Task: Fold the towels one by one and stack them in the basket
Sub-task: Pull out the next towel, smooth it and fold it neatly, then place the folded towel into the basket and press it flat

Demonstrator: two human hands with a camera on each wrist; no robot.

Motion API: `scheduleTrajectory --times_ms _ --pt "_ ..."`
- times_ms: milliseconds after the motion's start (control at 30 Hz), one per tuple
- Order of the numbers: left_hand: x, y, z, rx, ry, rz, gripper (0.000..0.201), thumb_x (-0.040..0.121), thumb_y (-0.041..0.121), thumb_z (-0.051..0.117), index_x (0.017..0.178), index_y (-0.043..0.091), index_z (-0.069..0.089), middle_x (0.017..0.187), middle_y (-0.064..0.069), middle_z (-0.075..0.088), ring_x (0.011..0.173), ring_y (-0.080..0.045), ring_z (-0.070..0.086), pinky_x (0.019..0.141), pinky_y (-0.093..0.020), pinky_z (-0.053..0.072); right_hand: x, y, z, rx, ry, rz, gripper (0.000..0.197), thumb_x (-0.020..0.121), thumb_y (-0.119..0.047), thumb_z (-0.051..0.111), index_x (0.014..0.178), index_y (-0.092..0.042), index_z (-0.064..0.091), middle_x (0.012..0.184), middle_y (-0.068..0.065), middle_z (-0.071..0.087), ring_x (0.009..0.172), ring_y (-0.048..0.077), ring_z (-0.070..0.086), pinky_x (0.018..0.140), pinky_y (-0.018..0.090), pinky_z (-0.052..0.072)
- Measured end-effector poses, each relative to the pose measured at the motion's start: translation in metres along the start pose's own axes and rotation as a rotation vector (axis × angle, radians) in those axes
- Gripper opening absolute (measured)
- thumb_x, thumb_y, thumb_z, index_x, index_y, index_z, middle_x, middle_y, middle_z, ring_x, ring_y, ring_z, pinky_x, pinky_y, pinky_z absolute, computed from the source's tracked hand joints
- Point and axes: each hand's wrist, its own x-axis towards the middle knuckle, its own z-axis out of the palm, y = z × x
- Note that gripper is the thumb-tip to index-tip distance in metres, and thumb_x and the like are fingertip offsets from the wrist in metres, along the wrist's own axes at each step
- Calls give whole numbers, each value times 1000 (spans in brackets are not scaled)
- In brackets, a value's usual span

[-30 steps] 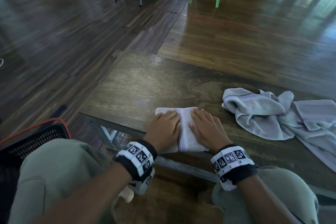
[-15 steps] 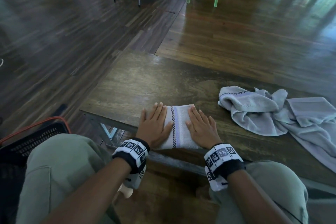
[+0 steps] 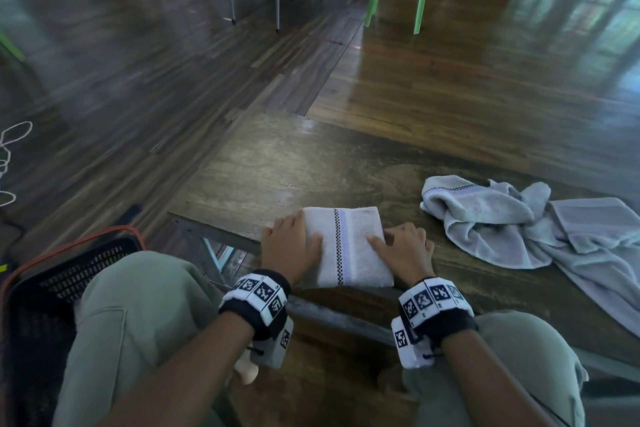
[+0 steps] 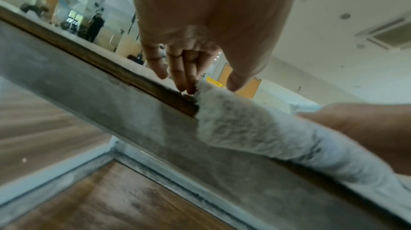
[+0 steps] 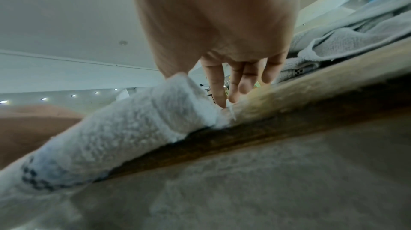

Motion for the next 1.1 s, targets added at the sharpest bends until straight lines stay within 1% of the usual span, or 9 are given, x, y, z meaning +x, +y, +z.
scheduleTrajectory --times_ms 100,233,400,533,667,800,867,1000,1100 --pt "2 7 1 -106 -74 -131 47 87 51 46 116 14 51 112 -6 58 100 -24 56 88 -41 47 1 -3 0 57 -18 35 42 83 -57 51 96 -22 68 110 2 53 113 25 41 99 44 28" --pt "8 9 1 -334 -134 -255 47 81 48 58 114 16 55 109 -3 63 99 -25 60 87 -42 50 6 -5 2 303 -63 76 32 79 -49 59 78 -19 69 85 -3 68 87 18 63 85 44 49" --pt "7 18 -7 -636 -121 -356 20 84 29 62 99 17 57 99 -2 63 95 -21 60 87 -37 51 7 -8 -2 433 -166 135 31 81 -41 61 80 -12 70 80 -1 71 77 16 66 80 44 54" --pt "6 19 -9 -777 -108 -399 35 85 29 62 111 12 47 110 -3 57 100 -19 56 89 -37 48 3 -10 -8 579 -171 121 28 87 -33 58 101 -9 58 97 2 64 83 12 61 64 28 47" --pt "2 19 -9 -933 -173 -473 39 86 28 64 116 15 42 111 -2 54 102 -20 53 89 -41 46 -4 -8 -9 743 -128 158 38 87 -31 60 117 -9 50 110 4 60 96 18 60 74 31 49" --pt "-7 18 -12 -1003 -216 -508 49 81 32 71 120 9 53 116 -6 61 103 -24 58 93 -47 47 -19 -4 -13 912 -225 263 28 85 -22 65 99 3 66 101 19 69 96 34 66 85 45 51" --pt "-15 20 -18 -1031 -214 -482 47 81 30 71 119 7 56 114 -8 64 100 -23 60 90 -45 49 -29 -4 -18 968 -270 297 22 86 -16 63 97 3 67 102 20 70 95 32 66 91 48 51" --pt "-33 27 -33 -1061 -194 -382 28 87 26 64 110 10 58 105 -4 64 89 -15 58 66 -30 46 -50 -12 -37 996 -230 276 21 87 -14 62 103 0 63 101 17 69 96 31 66 91 51 50" --pt "-46 31 -55 -1034 -89 -254 28 87 24 64 111 10 59 109 -6 65 92 -17 61 73 -32 50 -67 -26 -57 989 -148 221 28 86 -19 63 108 -3 59 104 16 67 99 34 64 89 53 51"
